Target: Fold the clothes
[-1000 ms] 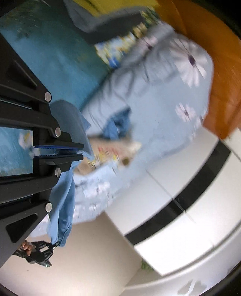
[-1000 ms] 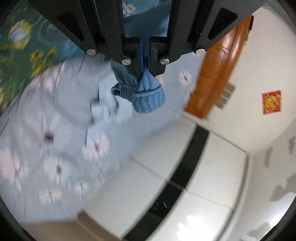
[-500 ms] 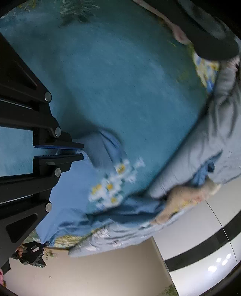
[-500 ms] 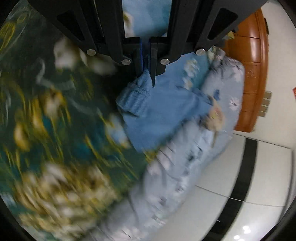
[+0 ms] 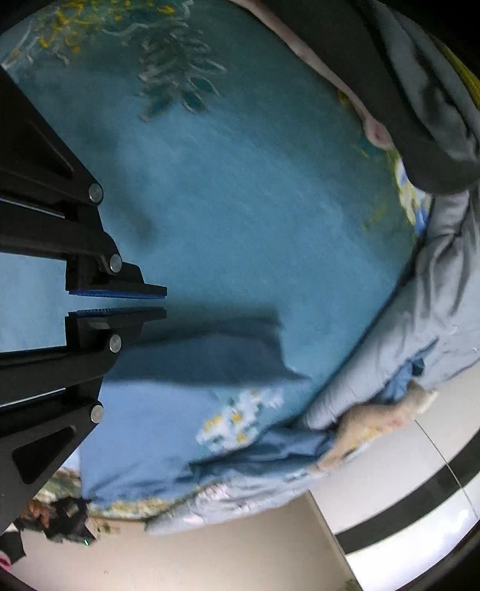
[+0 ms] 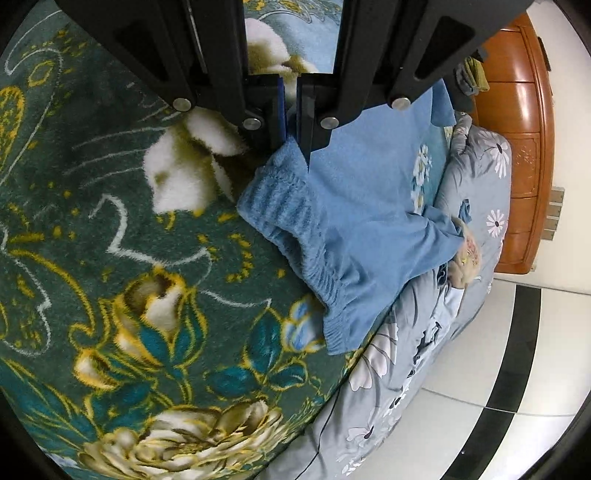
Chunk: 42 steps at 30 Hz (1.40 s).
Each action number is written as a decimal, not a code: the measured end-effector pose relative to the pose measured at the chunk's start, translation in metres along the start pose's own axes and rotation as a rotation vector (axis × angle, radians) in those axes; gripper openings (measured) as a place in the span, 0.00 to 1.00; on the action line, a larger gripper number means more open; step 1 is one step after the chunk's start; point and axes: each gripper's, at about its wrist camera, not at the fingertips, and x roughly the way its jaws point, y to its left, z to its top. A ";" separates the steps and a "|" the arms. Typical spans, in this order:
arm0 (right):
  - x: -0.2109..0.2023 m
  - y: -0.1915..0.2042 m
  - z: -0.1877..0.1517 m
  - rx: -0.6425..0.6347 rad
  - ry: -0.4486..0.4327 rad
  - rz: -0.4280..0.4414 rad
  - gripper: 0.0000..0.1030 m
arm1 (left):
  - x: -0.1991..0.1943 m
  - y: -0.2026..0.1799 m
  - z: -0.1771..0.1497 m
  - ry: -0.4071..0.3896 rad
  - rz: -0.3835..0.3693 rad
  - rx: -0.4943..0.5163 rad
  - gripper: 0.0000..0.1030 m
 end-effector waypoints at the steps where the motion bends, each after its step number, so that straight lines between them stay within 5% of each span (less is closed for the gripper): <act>1: 0.000 0.001 0.000 -0.001 0.001 -0.003 0.04 | 0.002 -0.006 0.006 -0.008 -0.016 -0.003 0.15; 3: 0.001 0.001 0.000 0.003 0.003 -0.005 0.04 | 0.005 -0.023 0.019 -0.019 -0.036 0.018 0.36; 5: 0.001 0.001 0.000 0.006 0.005 -0.007 0.04 | 0.010 -0.043 0.031 -0.023 -0.035 0.049 0.45; 10: 0.003 -0.001 0.000 0.025 0.010 -0.011 0.04 | 0.028 -0.065 0.050 -0.008 0.005 0.064 0.47; 13: 0.003 -0.002 0.000 0.035 0.007 -0.011 0.04 | 0.039 -0.065 0.055 0.007 0.064 0.056 0.44; 15: 0.003 -0.001 0.001 0.037 0.005 -0.012 0.04 | 0.039 -0.058 0.056 0.007 0.084 0.037 0.15; 17: 0.003 -0.001 0.001 0.040 0.002 -0.010 0.04 | 0.039 -0.052 0.057 0.007 0.104 0.017 0.03; 21: 0.000 0.002 0.002 0.038 -0.008 0.000 0.04 | 0.015 -0.040 0.057 -0.063 0.118 -0.008 0.03; 25: -0.017 0.014 0.003 -0.006 -0.056 0.005 0.04 | -0.027 -0.023 0.047 -0.182 0.038 -0.027 0.03; 34: -0.036 -0.017 -0.021 0.008 -0.054 -0.060 0.03 | -0.021 0.063 -0.034 -0.116 0.120 -0.181 0.03; 42: -0.056 -0.035 -0.028 0.026 -0.086 -0.094 0.03 | -0.025 0.068 -0.058 -0.137 0.097 -0.202 0.03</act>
